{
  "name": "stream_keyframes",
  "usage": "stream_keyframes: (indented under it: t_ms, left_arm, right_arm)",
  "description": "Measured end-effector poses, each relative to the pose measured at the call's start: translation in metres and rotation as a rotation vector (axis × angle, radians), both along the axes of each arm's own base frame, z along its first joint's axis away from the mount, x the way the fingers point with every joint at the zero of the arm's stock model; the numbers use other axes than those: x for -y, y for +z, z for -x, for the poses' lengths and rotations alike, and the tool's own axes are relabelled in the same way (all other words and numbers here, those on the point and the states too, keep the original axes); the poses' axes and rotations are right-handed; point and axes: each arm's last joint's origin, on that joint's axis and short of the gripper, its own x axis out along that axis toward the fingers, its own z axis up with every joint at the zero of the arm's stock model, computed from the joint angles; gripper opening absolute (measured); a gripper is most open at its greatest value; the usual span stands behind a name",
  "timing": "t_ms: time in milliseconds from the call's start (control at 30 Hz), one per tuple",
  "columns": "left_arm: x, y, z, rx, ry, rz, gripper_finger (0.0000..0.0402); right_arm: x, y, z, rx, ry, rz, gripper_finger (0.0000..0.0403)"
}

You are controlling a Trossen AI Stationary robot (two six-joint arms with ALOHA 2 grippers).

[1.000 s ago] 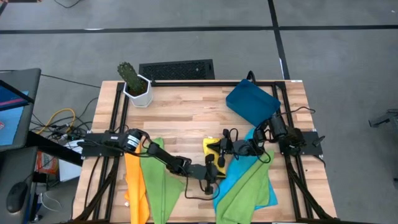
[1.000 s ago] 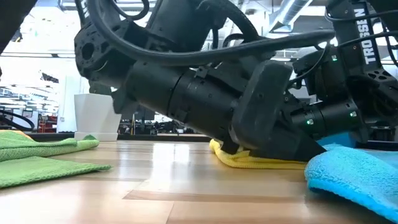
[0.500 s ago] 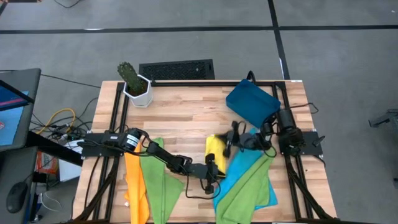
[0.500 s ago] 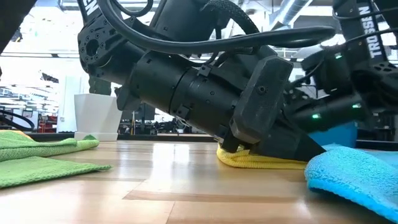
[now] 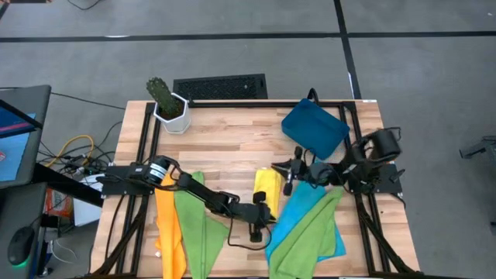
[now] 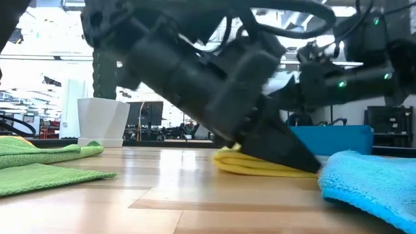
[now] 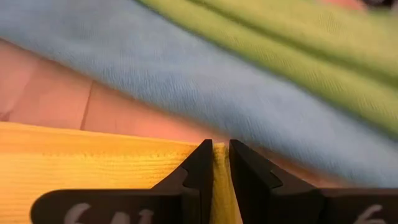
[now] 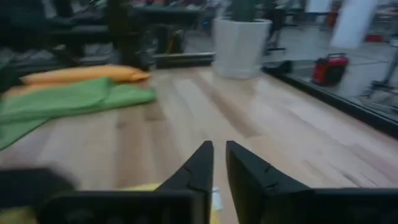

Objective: Fold microfiber towels
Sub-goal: Fold the yellow microfiber cloth

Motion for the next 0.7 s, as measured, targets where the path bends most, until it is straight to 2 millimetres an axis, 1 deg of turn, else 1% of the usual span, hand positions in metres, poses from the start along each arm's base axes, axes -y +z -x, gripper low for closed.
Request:
stream_keyframes:
  t_ms: [67, 167, 300, 367, 467, 600, 700]
  left_arm:
    - [-0.001, 0.009, 0.004, -0.035, -0.028, -0.03, 0.0047]
    - [-0.002, 0.023, 0.01, -0.078, -0.079, -0.053, 0.0047]
    - [-0.003, 0.043, 0.017, -0.116, -0.117, -0.02, 0.0047]
    - [-0.001, 0.053, 0.019, -0.114, -0.123, 0.011, 0.0047]
    - [0.0, 0.069, 0.029, -0.147, -0.111, 0.009, 0.0047]
    - [0.005, 0.099, 0.047, -0.162, -0.073, -0.026, 0.0047]
    - [0.01, 0.123, 0.065, -0.155, -0.039, -0.063, 0.0047]
  right_arm:
    - [-0.001, 0.007, -0.004, -0.057, 0.003, 0.006, 0.0105]
    - [-0.002, 0.02, -0.014, -0.158, -0.001, 0.019, 0.0156]
    - [-0.003, 0.037, -0.026, -0.259, 0.004, 0.031, 0.0225]
    - [0.0, 0.043, -0.033, -0.295, -0.01, 0.026, 0.0248]
    - [0.01, 0.048, -0.043, -0.373, -0.009, -0.021, 0.0263]
    - [0.023, 0.042, -0.051, -0.523, -0.005, -0.082, 0.0265]
    - [0.03, 0.038, -0.057, -0.581, 0.017, -0.122, 0.0265]
